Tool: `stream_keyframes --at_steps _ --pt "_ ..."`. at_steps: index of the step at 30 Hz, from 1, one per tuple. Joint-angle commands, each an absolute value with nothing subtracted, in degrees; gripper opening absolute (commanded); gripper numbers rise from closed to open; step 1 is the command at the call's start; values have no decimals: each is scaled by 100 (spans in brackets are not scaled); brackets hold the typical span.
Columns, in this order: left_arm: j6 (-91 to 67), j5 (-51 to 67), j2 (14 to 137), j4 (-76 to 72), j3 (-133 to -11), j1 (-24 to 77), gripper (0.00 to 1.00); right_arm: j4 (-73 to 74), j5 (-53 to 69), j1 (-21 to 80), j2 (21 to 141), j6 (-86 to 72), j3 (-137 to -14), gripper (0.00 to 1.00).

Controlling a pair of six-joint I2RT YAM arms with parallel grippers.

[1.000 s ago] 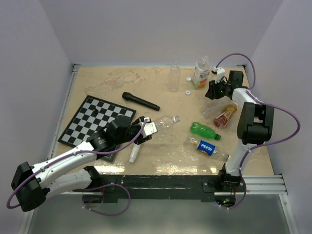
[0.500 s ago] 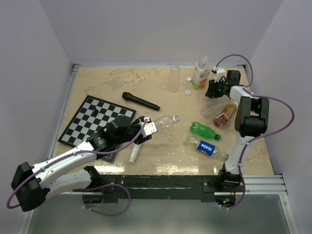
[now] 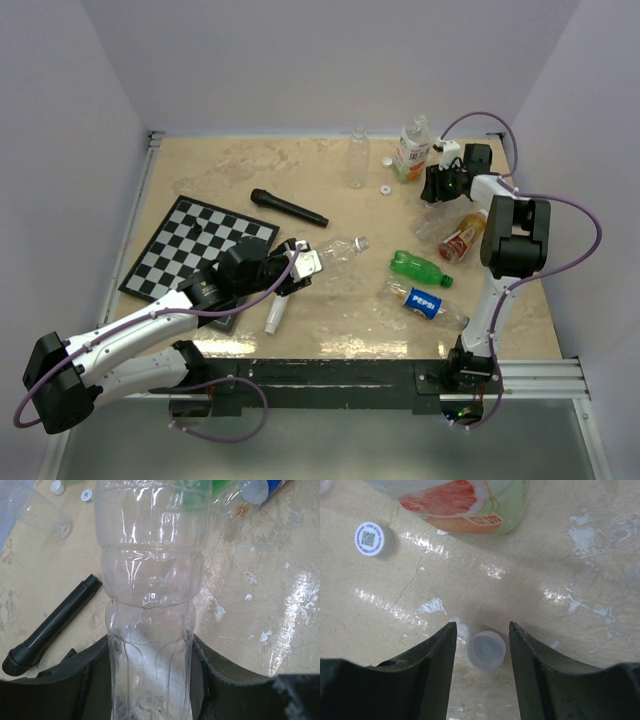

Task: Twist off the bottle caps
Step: Place the bottle cap at the center of the board.

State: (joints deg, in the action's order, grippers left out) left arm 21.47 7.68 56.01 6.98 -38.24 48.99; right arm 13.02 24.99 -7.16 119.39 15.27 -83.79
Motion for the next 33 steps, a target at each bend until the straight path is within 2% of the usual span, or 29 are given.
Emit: stream_keyframes --at_steps 1,6,15,25,26,30,31,33 --pt "2030 782 5511 536 -3876 4887 3 1415 2487 -721 11602 1757 -8543 52" --pt "2030 782 5476 536 -3885 4887 3 1512 2408 -729 11269 2029 -8271 53" --pt "1986 852 5484 536 -3902 4878 3 1968 2434 -729 9643 3092 -7454 53" --pt "1758 1300 5318 326 -3885 4711 2 4498 4543 -484 8131 6271 -7234 56" --pt "1706 1396 5300 282 -3885 4676 3 4761 4718 -396 7999 6719 -7199 59" --pt "1364 1976 5238 -138 -3832 4465 2 6533 6184 -325 7892 9028 -7242 90" --pt "1258 2178 5195 -289 -3797 4404 2 7192 6518 -264 7988 9714 -7312 95" --pt "1064 2521 5151 -579 -3701 4290 1 7181 6750 269 8059 9458 -7417 94"
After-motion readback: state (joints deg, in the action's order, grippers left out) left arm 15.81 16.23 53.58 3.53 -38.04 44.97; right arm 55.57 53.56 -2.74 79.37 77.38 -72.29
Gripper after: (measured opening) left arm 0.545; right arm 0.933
